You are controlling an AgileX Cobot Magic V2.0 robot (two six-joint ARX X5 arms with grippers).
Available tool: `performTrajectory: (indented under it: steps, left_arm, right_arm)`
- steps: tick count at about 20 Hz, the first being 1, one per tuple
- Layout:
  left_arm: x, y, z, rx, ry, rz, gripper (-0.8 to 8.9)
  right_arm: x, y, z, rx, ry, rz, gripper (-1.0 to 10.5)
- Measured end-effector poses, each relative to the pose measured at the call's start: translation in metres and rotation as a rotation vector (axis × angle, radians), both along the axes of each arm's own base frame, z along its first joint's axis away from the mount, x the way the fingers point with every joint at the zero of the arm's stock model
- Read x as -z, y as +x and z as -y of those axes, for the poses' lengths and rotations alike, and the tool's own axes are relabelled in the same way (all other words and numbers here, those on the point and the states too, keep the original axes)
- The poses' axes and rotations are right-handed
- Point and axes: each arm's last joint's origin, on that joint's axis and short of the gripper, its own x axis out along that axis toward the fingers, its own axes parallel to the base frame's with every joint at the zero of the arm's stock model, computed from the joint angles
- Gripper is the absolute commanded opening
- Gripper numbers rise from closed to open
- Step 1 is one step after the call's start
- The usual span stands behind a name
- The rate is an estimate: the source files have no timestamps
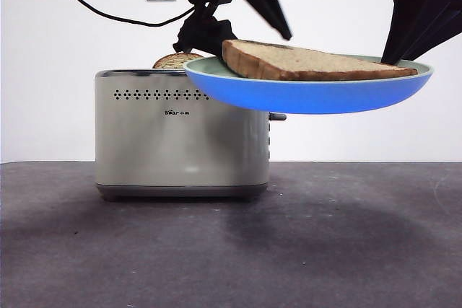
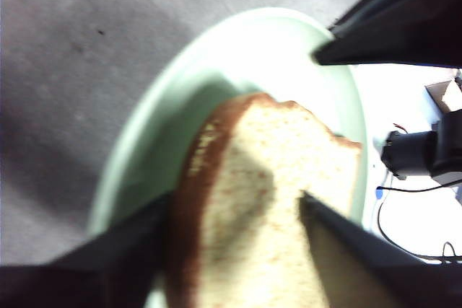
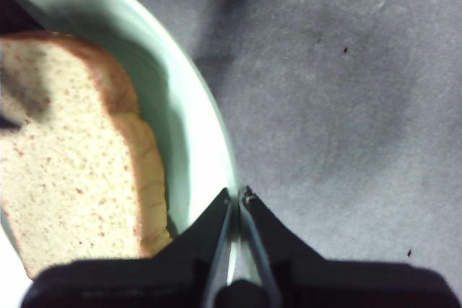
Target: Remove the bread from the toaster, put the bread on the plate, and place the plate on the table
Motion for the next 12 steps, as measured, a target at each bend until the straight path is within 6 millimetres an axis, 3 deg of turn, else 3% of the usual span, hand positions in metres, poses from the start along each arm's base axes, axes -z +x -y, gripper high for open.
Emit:
performTrajectory:
  steps: [3,6,12]
  left_arm:
    - [-0.009,-0.008,-0.001,0.006,-0.006,0.004,4.76]
    - [-0.036,-0.023,-0.012,0.004,-0.044,0.058,4.76]
    - [-0.118,-0.086,-0.061,0.004,-0.207,0.272,4.76]
  right_arm:
    - [0.000,0.000,0.000,0.000,-0.001,0.001,-0.1]
    - [0.000,0.000,0.000,0.002,-0.003,0.005,-0.1]
    - [0.001,0.001,0.001,0.025,-0.052,0.017,-0.1]
